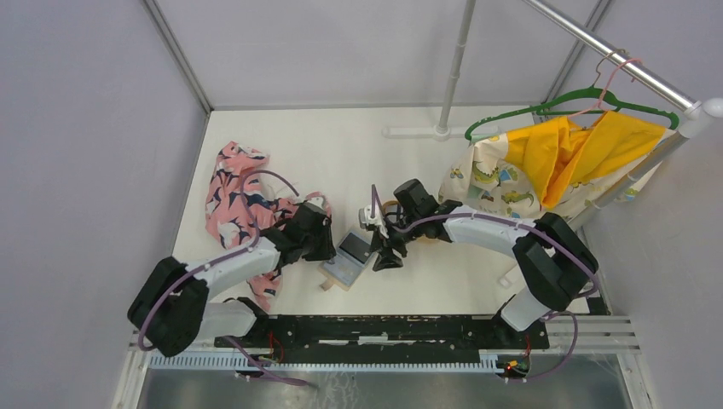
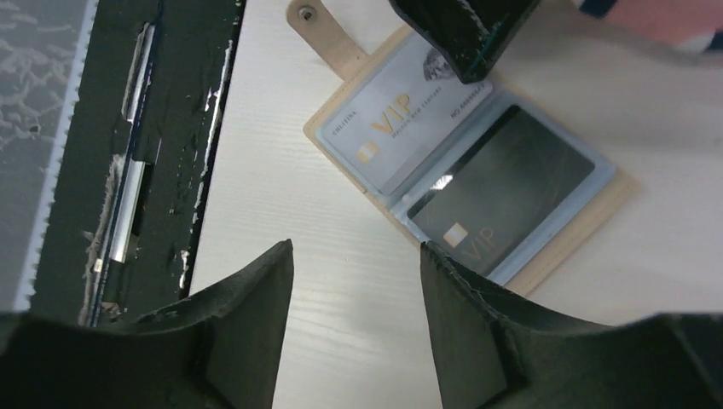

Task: Put the credit cards into the card holder
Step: Insert the credit card into the card holder.

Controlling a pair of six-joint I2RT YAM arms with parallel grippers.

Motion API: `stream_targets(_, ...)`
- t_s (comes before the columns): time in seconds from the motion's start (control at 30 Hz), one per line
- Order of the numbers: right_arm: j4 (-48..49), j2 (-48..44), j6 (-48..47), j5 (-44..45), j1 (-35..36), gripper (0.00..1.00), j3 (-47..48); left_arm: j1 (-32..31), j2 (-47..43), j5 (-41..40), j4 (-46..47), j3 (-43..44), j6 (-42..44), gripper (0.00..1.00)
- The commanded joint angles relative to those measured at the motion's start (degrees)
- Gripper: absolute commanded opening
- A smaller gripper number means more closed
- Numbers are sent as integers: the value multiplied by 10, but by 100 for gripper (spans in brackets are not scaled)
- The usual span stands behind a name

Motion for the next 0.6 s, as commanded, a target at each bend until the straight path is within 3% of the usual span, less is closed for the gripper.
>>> stream_targets(0.0,-30,19,27,6,-30,54,25,0,82,-21,58,55,44,37)
stream_targets(0.1,-86,44,-13,79,-40,37,46,0,131,-31,58,82,51,33)
stream_targets(0.2,-123,63,-46,126,-42,28,51,0,165,-54,40,106,61,23)
stream_targets(0.4,-94,49,-45,260,-43,24,44,0,190,-51,23,124,82,21)
stream_targets(0.57,-31,37,-41,388,-43,27,27,0,225,37,59,135,113,24)
